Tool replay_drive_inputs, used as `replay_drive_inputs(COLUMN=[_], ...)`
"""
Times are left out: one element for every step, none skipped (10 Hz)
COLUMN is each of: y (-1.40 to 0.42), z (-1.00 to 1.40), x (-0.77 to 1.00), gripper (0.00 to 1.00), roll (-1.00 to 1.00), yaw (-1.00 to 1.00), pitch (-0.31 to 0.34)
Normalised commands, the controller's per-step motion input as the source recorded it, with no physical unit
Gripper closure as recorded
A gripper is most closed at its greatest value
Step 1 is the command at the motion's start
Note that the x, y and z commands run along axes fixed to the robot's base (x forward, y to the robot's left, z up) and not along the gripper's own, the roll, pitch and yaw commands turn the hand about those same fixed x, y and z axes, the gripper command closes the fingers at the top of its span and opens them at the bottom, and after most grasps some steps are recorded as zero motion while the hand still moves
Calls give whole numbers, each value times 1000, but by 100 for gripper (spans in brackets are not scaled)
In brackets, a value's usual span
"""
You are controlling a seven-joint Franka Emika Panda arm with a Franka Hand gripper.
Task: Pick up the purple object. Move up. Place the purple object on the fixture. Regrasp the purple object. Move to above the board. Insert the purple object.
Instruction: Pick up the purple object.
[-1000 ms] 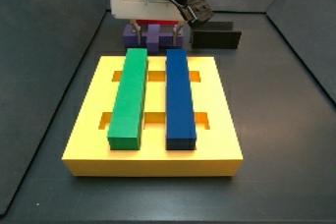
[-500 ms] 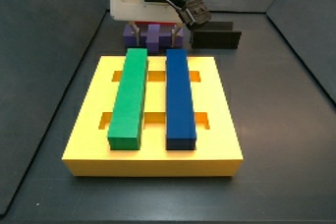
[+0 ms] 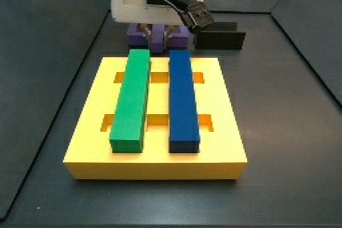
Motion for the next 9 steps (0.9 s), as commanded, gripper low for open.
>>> replay_drive_inputs(y=[0, 0, 0, 0, 0, 0, 0, 0, 0], z=[0, 0, 0, 0, 0, 0, 0, 0, 0], x=[0, 0, 0, 0, 0, 0, 0, 0, 0], gripper=[100, 100, 100, 100, 100, 100, 100, 100, 100], roll=[0, 0, 0, 0, 0, 0, 0, 0, 0], yaw=[0, 0, 0, 0, 0, 0, 0, 0, 0], pitch=[0, 0, 0, 0, 0, 0, 0, 0, 0])
